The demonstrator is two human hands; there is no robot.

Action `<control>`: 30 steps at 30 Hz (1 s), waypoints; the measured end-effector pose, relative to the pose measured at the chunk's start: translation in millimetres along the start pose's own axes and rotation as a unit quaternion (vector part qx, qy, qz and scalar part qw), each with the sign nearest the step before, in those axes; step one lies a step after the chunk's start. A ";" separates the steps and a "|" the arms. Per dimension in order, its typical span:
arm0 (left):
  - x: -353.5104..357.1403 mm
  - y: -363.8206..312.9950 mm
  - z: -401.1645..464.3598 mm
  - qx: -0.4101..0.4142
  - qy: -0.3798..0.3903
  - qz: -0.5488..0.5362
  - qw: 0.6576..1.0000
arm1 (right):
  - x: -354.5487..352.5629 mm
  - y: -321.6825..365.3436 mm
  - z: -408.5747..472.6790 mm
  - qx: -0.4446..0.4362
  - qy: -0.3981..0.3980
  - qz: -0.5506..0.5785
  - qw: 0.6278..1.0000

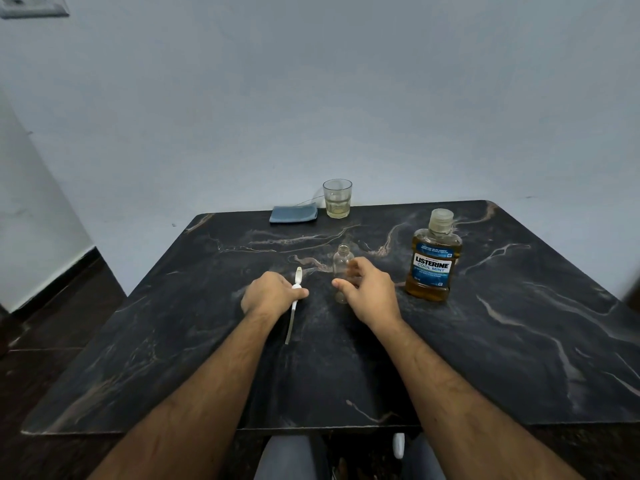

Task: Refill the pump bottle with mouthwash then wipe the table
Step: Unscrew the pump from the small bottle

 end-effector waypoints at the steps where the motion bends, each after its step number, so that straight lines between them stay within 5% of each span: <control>1: 0.1 -0.5 -0.5 -0.001 -0.001 0.008 1.000 | 0.0 -0.1 0.0 0.001 0.000 0.001 1.000; 18: 4.6 2.6 -7.3 0.015 -0.007 -0.011 1.000 | 0.4 -0.9 2.3 -0.015 0.017 0.021 1.000; 30: -2.5 -8.9 -27.9 0.103 -0.078 -0.213 0.968 | -8.5 -0.4 -0.9 -0.025 0.019 -0.028 0.999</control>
Point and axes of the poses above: each hand's wrist, its own z-axis towards the middle knuckle, its own x-axis out of the palm, y = z × x, the point moved 5 cm from there along z, towards the middle knuckle, and after that the axes turned 1 degree about y, right-handed, at the moved point
